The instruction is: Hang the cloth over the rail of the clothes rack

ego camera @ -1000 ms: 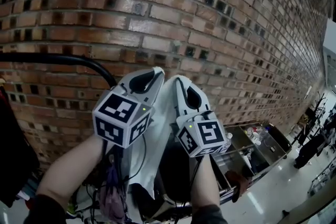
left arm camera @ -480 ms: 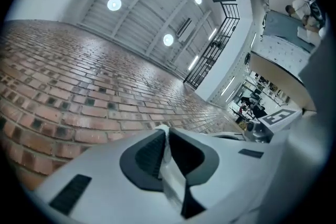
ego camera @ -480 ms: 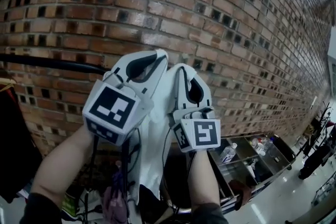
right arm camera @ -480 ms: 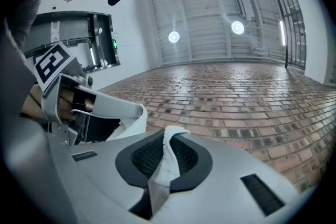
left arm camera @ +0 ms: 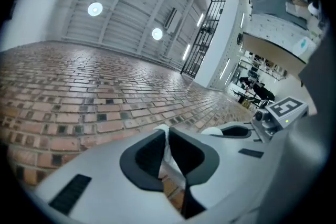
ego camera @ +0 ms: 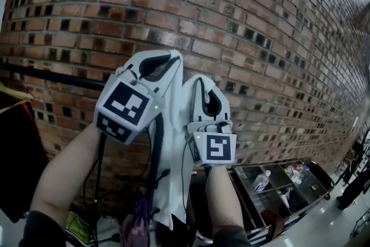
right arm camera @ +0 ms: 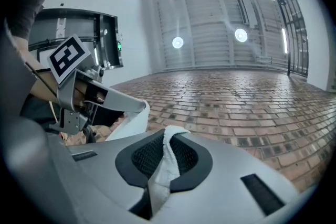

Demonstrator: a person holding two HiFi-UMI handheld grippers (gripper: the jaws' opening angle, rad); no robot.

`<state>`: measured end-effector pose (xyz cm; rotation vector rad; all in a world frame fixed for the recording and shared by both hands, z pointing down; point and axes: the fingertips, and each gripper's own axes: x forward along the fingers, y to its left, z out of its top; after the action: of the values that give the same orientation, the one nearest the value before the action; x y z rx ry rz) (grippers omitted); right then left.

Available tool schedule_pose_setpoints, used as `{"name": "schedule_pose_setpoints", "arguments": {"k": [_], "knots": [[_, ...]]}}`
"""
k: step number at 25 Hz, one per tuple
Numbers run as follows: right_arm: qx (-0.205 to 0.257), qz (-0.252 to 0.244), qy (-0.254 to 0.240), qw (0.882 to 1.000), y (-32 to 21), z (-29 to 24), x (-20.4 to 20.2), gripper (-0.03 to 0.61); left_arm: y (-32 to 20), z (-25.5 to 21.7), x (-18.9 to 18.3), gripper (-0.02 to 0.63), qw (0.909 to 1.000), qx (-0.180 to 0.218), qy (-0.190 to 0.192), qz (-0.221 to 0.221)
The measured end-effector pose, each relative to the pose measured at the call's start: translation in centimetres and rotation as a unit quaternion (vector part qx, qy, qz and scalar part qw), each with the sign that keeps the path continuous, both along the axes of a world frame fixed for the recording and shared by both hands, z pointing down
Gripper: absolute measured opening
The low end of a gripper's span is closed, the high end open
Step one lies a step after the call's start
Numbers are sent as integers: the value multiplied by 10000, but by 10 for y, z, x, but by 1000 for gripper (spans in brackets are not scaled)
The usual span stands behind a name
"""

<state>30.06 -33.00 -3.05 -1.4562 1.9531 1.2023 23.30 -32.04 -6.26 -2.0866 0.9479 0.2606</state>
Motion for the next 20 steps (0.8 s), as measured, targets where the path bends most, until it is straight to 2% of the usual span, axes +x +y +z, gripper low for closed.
{"name": "schedule_pose_setpoints", "arguments": {"k": [4, 8, 10, 13, 17, 20], "knots": [[56, 36, 286, 9996, -3, -1, -20, 31, -13, -8, -23, 38, 9983, 199, -402, -359], [145, 102, 324, 9993, -7, -6, -32, 31, -21, -13, -54, 38, 9960, 443, -582, -509], [76, 111, 348, 9993, -9, -5, -41, 31, -25, -16, -74, 38, 9958, 452, -523, -603], [8, 64, 103, 9999, -11, -12, -51, 31, -31, -24, -112, 38, 9956, 389, -375, -763], [172, 170, 517, 9984, 1, -14, -87, 31, -29, -18, -165, 38, 9928, 396, -396, -1055], [369, -1, 491, 9981, 16, -25, -113, 31, -25, -11, -209, 38, 9924, 334, -247, -1158]]}}
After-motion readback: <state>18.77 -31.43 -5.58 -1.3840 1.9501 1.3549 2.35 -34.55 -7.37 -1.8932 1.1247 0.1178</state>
